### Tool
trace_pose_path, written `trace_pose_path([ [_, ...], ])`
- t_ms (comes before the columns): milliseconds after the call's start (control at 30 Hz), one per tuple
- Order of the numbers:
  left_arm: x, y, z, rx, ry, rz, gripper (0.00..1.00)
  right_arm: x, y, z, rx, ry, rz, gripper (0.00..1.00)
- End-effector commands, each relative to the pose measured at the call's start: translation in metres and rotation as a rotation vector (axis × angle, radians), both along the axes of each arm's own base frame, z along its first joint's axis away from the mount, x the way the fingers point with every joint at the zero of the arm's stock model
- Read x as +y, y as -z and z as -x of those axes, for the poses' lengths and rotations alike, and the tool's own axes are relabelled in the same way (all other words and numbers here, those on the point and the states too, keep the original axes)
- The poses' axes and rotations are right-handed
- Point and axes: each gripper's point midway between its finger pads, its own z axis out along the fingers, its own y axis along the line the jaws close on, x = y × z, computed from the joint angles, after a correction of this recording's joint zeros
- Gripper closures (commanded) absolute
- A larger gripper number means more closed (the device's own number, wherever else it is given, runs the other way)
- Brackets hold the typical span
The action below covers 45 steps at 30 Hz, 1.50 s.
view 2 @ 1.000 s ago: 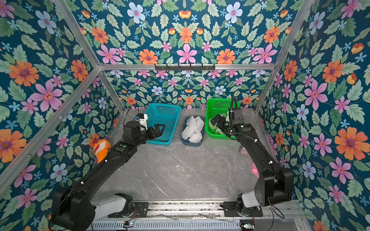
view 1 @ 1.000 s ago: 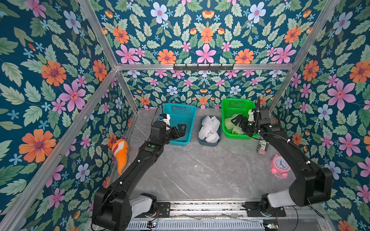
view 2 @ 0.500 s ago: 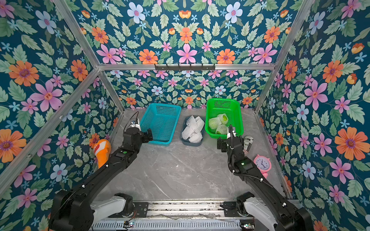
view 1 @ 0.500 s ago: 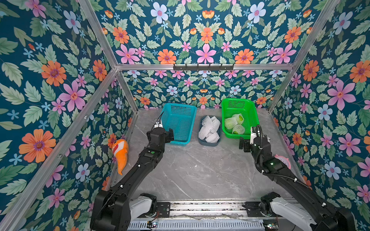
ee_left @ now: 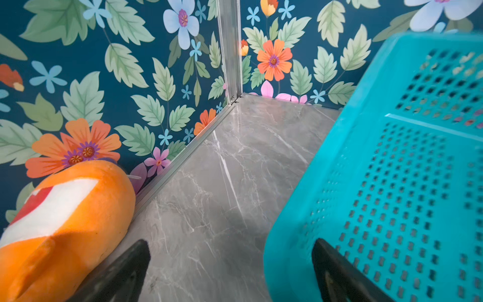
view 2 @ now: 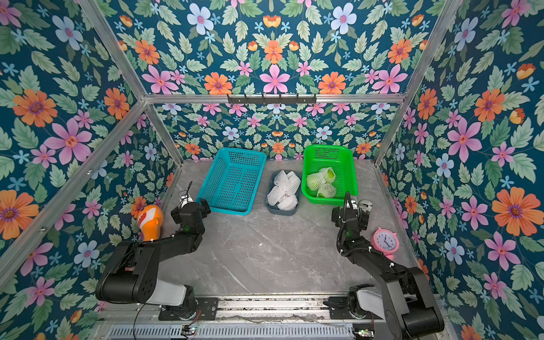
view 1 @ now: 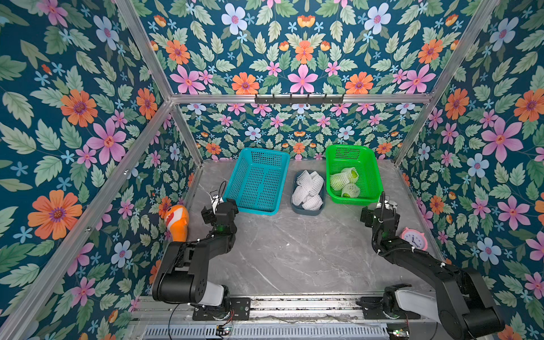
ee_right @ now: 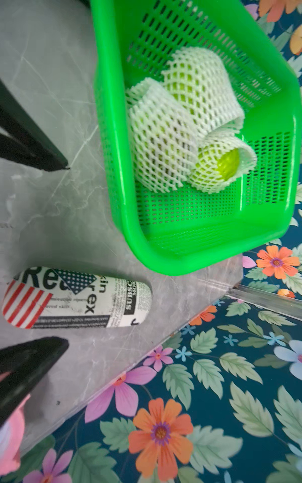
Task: Sleeve custard apples in foam nets
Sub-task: Reset both arms
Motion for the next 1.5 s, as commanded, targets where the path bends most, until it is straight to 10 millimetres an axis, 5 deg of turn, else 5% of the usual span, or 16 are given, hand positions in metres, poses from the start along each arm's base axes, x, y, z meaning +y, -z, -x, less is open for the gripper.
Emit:
trace_pose_path([
  [0,-0.003,0.0,-0.002,-0.029,0.047,-0.018,0.01,0.003,-0.019,-0.011,-0.145,-0.023,0.004,0.01],
  [333,-0.013,0.0,0.002,-0.116,0.147,-0.033,0.01,0.01,-0.015,-0.017,-0.231,-0.122,0.022,0.01],
  [600,-0.017,0.008,0.009,-0.142,0.195,-0.025,0.01,0.009,0.014,-0.026,-0.112,-0.205,-0.112,0.01],
  [1467,-0.011,0.01,0.001,-0.124,0.19,-0.006,0.0,0.004,0.011,-0.031,-0.127,-0.189,-0.123,0.01],
])
